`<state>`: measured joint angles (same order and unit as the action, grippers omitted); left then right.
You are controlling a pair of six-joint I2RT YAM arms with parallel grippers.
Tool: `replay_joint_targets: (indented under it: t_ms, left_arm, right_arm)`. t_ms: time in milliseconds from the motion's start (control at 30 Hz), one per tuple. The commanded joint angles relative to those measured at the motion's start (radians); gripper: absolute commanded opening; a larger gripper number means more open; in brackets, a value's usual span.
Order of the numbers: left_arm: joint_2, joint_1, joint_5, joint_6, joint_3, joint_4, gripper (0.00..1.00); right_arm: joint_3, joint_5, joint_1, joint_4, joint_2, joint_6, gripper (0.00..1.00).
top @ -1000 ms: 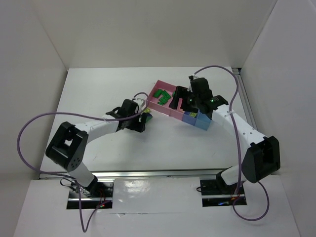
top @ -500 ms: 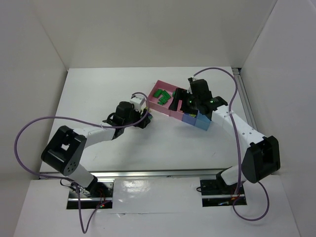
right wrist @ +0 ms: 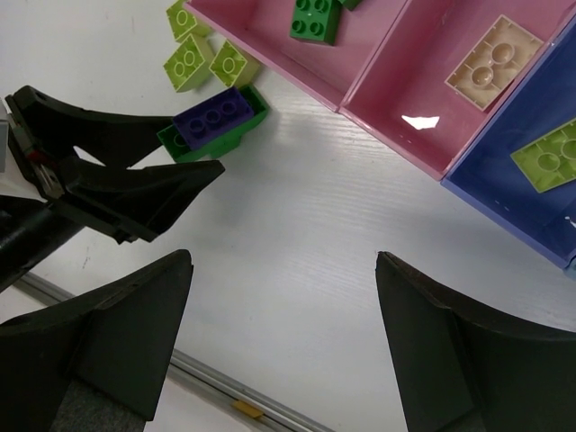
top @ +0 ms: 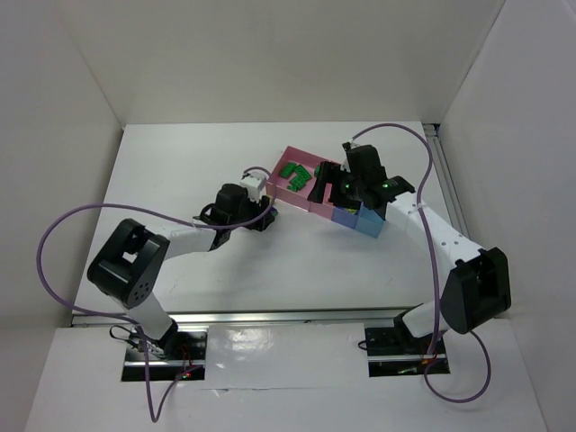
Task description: Sort the legos into containers by color
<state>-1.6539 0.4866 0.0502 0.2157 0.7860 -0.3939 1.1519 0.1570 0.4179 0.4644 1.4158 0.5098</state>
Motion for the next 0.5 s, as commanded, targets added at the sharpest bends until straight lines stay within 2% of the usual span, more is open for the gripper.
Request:
replay_joint_targets:
  t_ms: [0,100,167,267,333,467]
  left_arm:
    - [-0.023,-0.006,0.0,0.019,0.022,-0.077,0.64]
    - [-0.047,-0.006,0.011,0.019,0.035,-0.077,0.56]
    - [-0.047,-0.006,0.02,0.019,0.035,-0.066,0.56]
    - [-0.058,-0.006,0.02,0.019,0.047,-0.053,0.62]
    - [-0.069,-0.006,0.02,0.019,0.058,-0.04,0.62]
    - [-0.057,-0.006,0.011,0.019,0.048,-0.06,0.56]
  right_arm:
    - [-0.003,0.013,-0.005,-0.009,-0.038,-0.014,0.9]
    - [-0.003,0.013,-0.005,-0.009,-0.038,-0.014,0.9]
    - [-0.003,0.013,-0.005,-0.009,-0.038,-0.014,0.9]
    - [-0.003,0.013,-0.005,-0.009,-0.038,-0.014,0.9]
    - [-0.003,0.013,-0.005,-0.009,-0.038,-0.014,0.9]
    - [-0.003,0.013,-0.005,-0.009,-0.029,-0.014,0.9]
